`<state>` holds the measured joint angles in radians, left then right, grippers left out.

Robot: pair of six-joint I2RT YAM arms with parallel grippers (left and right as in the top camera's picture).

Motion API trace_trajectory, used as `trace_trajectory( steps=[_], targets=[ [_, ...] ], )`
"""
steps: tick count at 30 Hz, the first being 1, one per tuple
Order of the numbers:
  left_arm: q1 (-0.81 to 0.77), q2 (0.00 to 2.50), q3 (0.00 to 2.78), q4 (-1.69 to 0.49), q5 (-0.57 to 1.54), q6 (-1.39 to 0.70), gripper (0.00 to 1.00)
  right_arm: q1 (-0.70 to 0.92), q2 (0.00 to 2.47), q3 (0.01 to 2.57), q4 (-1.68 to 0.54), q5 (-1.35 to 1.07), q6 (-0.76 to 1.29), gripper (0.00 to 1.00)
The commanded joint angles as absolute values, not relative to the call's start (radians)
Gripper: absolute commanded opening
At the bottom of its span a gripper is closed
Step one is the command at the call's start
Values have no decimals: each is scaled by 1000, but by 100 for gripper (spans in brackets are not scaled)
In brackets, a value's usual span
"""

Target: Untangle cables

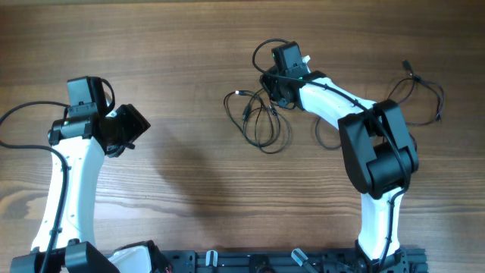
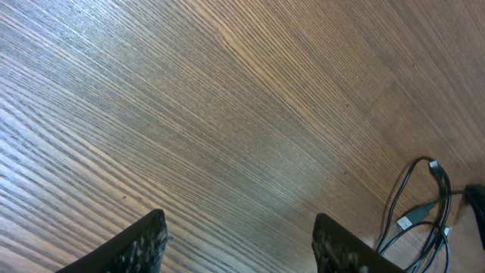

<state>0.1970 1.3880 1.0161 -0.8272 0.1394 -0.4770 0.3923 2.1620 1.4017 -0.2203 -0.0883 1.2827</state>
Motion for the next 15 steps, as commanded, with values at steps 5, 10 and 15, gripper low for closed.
trace_trajectory(
  steps=[5,10,15],
  targets=[
    [200,1376,1014,-828,148,-487,63,371,2125,1406,-226,-131,964,4],
    [200,1376,1014,-828,148,-487,63,186,1805,1406,-304,-112,686,4],
    [200,1376,1014,-828,148,-487,63,-138,1562,1406,-467,-76,545,4]
  ],
)
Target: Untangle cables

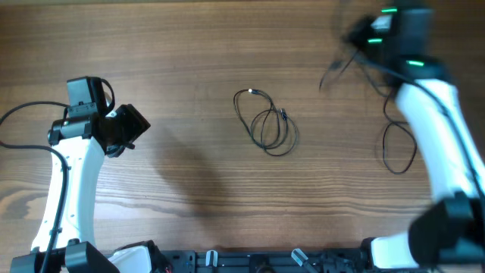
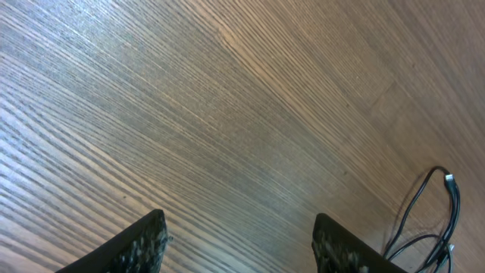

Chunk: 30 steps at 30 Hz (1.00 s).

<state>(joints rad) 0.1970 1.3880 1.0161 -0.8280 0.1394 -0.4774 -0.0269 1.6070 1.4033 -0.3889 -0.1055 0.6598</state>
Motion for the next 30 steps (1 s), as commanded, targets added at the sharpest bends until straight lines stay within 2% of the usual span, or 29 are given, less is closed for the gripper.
trace_trajectory(
  steps=[1,3,4,5,6,7,9,11,13,17,21,22,25,27,29,30],
  targets=[
    [200,1376,1014,-828,148,-487,63,-189,1560,1406,-519,-65,535,4],
    [200,1376,1014,-828,148,-487,63,-292,1576,1406,-655,3,523,7],
    [200,1376,1014,-828,148,-487,63,-324,1584,1406,-708,57,524,20],
    [200,1376,1014,-828,148,-487,63,-356,1598,1406,-749,90,526,62],
    [200,1376,1014,-828,148,-486,63,-382,1611,1406,-762,36,522,93],
    [200,1376,1014,-828,148,-486,63,-387,1613,1406,-764,-42,515,100],
    [200,1376,1014,-828,148,-486,63,-382,1613,1406,-760,-270,366,100],
    [200,1376,1014,-828,148,-486,63,-364,1613,1406,-769,-414,338,100],
    [200,1376,1014,-828,148,-486,64,-310,1613,1406,-789,-500,225,100],
    [200,1376,1014,-828,148,-486,64,-120,1632,1398,-916,-439,-29,97],
    [200,1376,1014,-828,148,-486,64,62,1744,1398,-1034,-337,-52,92],
    [200,1376,1014,-828,148,-487,64,103,1787,1398,-1047,-336,-52,88],
    [200,1376,1014,-828,148,-486,64,183,1922,1398,-1053,-336,-49,67],
    [200,1376,1014,-828,148,-486,65,216,2008,1398,-1051,-336,7,62],
    [200,1376,1014,-827,148,-486,64,236,2056,1398,-1051,-337,12,52],
    [200,1376,1014,-828,148,-487,65,246,2074,1398,-1045,-336,32,51]
  ],
)
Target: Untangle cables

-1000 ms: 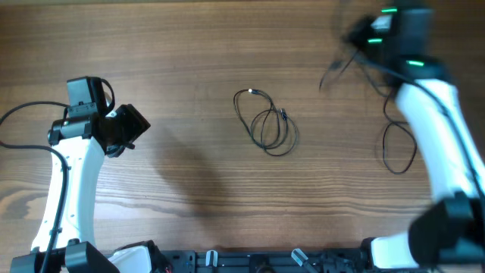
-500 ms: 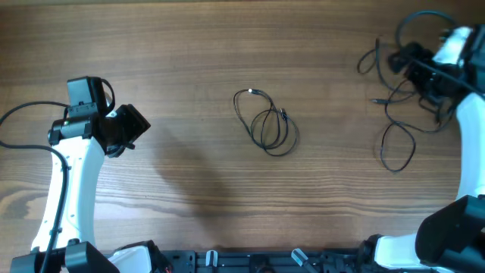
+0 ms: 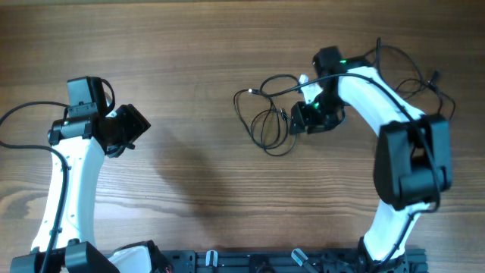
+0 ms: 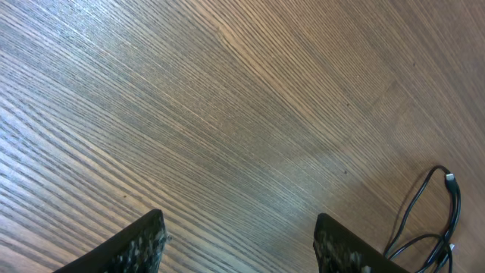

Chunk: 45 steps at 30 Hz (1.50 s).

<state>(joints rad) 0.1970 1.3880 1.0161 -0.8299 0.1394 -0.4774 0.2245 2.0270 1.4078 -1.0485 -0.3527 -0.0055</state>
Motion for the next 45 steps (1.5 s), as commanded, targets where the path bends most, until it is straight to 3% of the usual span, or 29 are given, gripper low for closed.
trace_trajectory(
  steps=[1,2,5,6,12,22,25,27,32,39,45],
  targets=[
    [200,1376,1014,-827,148,-487,64,258,2086,1398,-1031,-337,47,50],
    [200,1376,1014,-828,148,-486,65,268,2088,1398,-1018,-337,57,45],
    [200,1376,1014,-828,148,-487,64,293,2088,1398,-985,-336,109,10],
    [200,1376,1014,-828,148,-487,64,297,2087,1398,-981,-337,113,4],
    [200,1376,1014,-828,148,-486,64,300,2045,1425,-991,-336,151,4],
    [200,1376,1014,-828,148,-486,65,300,1766,1442,-953,-352,133,4],
    [200,1376,1014,-827,148,-486,64,300,1732,1446,-793,-689,53,4],
    [200,1376,1014,-828,148,-487,65,300,1688,1495,-666,-757,96,4],
    [200,1376,1014,-827,148,-487,64,300,1532,1757,-665,-301,151,4],
    [200,1376,1014,-820,148,-487,64,285,1476,1759,-697,483,260,4],
    [200,1376,1014,-822,148,-487,64,76,1474,1760,-365,675,105,4]
  ],
)
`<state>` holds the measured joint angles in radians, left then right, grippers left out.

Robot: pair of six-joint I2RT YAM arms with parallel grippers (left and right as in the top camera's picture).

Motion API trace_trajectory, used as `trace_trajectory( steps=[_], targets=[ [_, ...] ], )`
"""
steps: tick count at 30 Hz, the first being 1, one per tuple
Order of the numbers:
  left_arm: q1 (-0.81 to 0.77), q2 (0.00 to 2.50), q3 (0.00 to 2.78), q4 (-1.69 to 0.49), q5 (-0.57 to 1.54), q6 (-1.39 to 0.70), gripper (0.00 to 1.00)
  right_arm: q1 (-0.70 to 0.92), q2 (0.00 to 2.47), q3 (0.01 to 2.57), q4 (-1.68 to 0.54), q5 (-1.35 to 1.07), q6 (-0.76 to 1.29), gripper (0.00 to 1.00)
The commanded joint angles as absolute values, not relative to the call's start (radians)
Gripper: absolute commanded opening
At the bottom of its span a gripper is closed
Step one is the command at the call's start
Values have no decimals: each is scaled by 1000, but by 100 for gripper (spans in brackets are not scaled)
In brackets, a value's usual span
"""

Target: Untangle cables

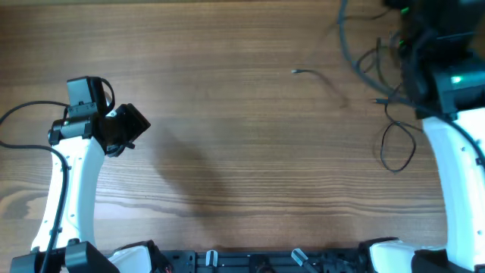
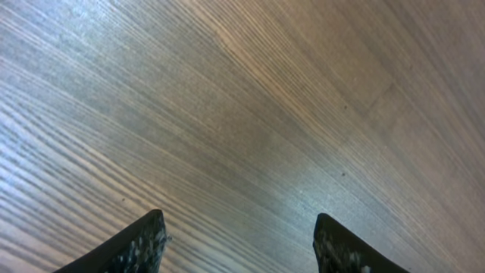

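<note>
My right arm is raised high at the top right of the overhead view, blurred, and its gripper [image 1: 409, 34] is hard to make out. Black cables [image 1: 350, 38] hang from it as blurred strands. One thin strand ends in a plug [image 1: 295, 72] over the table's middle. A black cable loop [image 1: 398, 148] lies on the table below the right arm. My left gripper [image 1: 130, 125] hovers over bare wood at the left, far from any cable. In the left wrist view the left gripper [image 2: 239, 227] is open, with only wood grain between its fingertips [image 2: 151, 231].
The wooden table [image 1: 227, 174] fills the overhead view. A dark rail with fittings [image 1: 265, 262] runs along the near edge between the two arm bases. A black lead [image 1: 15, 121] loops off the left arm.
The right gripper was low beside the coil at the table's middle; now it is up at the top right. The coil has left the middle and the left wrist view.
First the right gripper sat on the tangle in the middle. Then it was high at the right with one cable, a coil left behind. Then it was down by that coil. Now it is high again, with the coil gone. The left arm stayed put.
</note>
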<state>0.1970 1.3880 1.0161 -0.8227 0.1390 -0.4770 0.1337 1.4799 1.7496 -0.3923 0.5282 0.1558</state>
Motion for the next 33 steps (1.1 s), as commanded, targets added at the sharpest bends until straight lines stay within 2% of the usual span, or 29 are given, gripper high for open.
trace_trajectory(
  steps=[1,5,8,9,11,12,14,18,21,23,24,27,29,33],
  targets=[
    [200,1376,1014,-822,148,-487,64,17,1475,1760,-359,734,105,4],
    [200,1376,1014,-821,148,-487,64,-120,1482,1759,-485,685,147,4],
    [200,1376,1014,-820,148,-487,64,-204,1535,1758,-710,403,160,4],
    [200,1376,1014,-820,148,-487,64,-218,1560,1758,-762,339,159,11],
    [200,1376,1014,-820,148,-487,65,-227,1596,1758,-816,254,156,71],
    [200,1376,1014,-820,148,-487,66,-227,1605,1758,-836,228,155,83],
    [200,1376,1014,-820,149,-487,67,-227,1612,1758,-877,159,152,93],
    [200,1376,1014,-788,217,-479,70,-227,1612,1759,-920,-10,100,98],
    [174,1376,1014,-670,347,-440,74,-226,1617,1758,-1005,-352,45,100],
    [78,1376,1014,-510,409,-326,78,-203,1628,1755,-1044,-587,-91,100],
    [31,1376,1014,-477,388,-278,82,-182,1631,1752,-1055,-584,-115,100],
    [-122,1376,1014,-506,69,-238,96,-108,1635,1728,-1082,-316,-75,100],
    [-167,1376,1014,-630,-128,-240,98,-75,1635,1699,-1132,-114,-9,100],
    [-110,1376,1016,-898,-141,-414,99,-73,1634,1613,-1211,-97,36,100]
  ],
)
